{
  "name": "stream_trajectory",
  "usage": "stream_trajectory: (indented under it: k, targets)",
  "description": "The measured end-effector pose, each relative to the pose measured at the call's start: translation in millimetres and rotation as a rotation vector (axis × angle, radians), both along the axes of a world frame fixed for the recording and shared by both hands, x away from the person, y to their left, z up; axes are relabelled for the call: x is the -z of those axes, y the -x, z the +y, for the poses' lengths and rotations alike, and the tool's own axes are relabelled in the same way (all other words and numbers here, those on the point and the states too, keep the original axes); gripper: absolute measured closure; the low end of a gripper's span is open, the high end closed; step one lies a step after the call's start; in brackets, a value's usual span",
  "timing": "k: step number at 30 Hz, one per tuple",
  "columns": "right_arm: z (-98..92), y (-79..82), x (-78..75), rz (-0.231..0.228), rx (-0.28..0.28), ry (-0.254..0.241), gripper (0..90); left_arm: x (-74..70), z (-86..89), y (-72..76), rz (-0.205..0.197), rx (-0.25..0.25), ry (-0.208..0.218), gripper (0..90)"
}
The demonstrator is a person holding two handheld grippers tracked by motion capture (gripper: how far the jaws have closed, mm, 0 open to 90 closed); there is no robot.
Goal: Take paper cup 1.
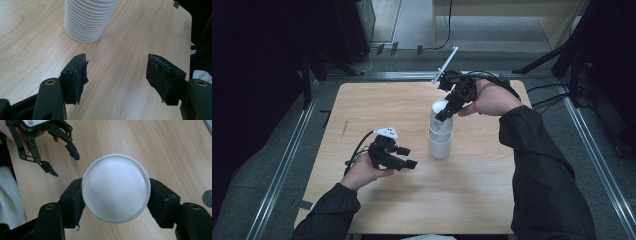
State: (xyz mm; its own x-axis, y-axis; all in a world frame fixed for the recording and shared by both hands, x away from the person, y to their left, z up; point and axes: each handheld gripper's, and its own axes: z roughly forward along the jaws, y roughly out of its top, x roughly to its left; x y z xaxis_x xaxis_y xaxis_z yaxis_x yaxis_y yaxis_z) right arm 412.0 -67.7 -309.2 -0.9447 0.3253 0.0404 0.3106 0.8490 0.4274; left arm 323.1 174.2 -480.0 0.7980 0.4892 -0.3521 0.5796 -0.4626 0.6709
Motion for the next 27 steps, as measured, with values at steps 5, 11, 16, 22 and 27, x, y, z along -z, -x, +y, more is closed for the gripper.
stream_trajectory:
  k: [5,11,16,22,27]
  targets:
    - [-2.9,2.1,-16.0,-0.006,0.011,0.008,35.4,-2.7,2.4,0.1,-0.004,-0.003,0.023,28.0]
    - [-9.3,14.6,-40.6,-0.027,0.001,-0.005,35.7,-2.2,2.4,-0.2,-0.004,0.002,0.028,25.8]
    - [-15.3,34.2,-51.7,-0.055,-0.021,-0.024,35.9,-3.5,2.5,1.1,-0.012,0.011,0.035,25.8]
    - [-23.6,66.4,-43.0,-0.046,-0.078,-0.062,35.9,-3.1,1.7,1.6,-0.008,0.02,0.035,25.9]
    - [-32.6,80.1,-15.6,-0.026,-0.129,-0.096,35.8,-1.8,-0.5,2.1,-0.01,0.033,0.017,25.1]
